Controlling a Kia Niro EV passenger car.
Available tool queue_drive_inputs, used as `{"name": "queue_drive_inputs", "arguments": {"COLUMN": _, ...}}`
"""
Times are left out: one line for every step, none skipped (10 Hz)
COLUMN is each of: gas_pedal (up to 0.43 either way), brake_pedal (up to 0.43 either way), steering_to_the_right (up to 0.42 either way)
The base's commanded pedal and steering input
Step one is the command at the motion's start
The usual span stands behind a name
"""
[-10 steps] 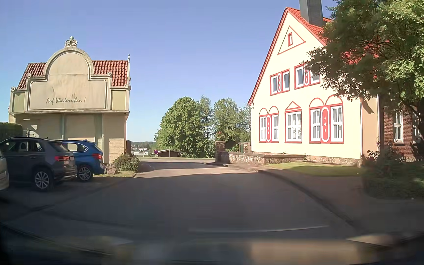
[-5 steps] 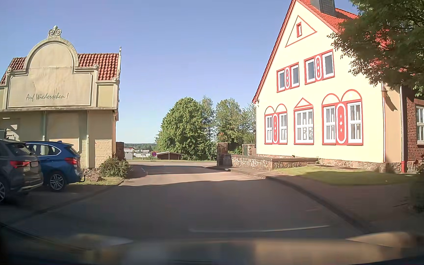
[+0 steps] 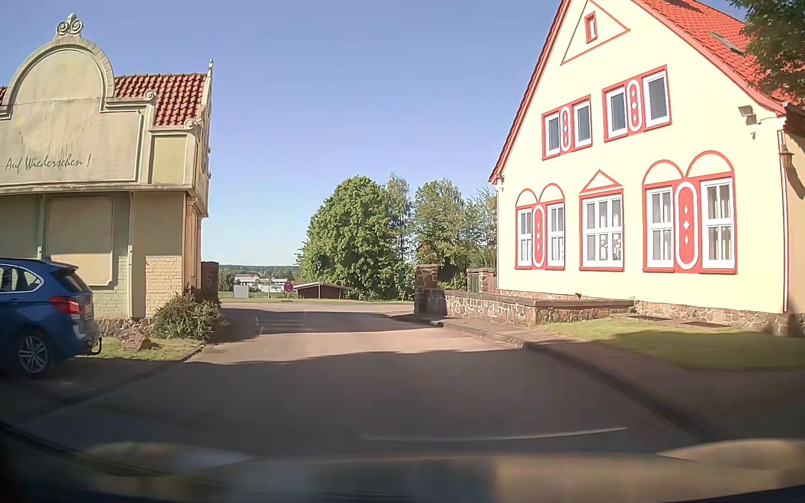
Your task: Follow the waypoints while adhering to traffic rules and regulations
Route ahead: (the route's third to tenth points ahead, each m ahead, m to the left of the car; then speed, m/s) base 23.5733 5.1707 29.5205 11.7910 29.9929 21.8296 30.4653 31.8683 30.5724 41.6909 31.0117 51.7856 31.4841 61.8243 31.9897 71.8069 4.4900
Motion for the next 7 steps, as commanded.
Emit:
{"name": "queue_drive_inputs", "arguments": {"gas_pedal": 0.059, "brake_pedal": 0.012, "steering_to_the_right": -0.025}}
{"name": "queue_drive_inputs", "arguments": {"gas_pedal": 0.059, "brake_pedal": 0.006, "steering_to_the_right": -0.027}}
{"name": "queue_drive_inputs", "arguments": {"gas_pedal": 0.059, "brake_pedal": 0.006, "steering_to_the_right": -0.029}}
{"name": "queue_drive_inputs", "arguments": {"gas_pedal": 0.059, "brake_pedal": 0.012, "steering_to_the_right": -0.031}}
{"name": "queue_drive_inputs", "arguments": {"gas_pedal": 0.059, "brake_pedal": 0.006, "steering_to_the_right": -0.031}}
{"name": "queue_drive_inputs", "arguments": {"gas_pedal": 0.059, "brake_pedal": 0.006, "steering_to_the_right": -0.031}}
{"name": "queue_drive_inputs", "arguments": {"gas_pedal": 0.059, "brake_pedal": 0.006, "steering_to_the_right": -0.032}}
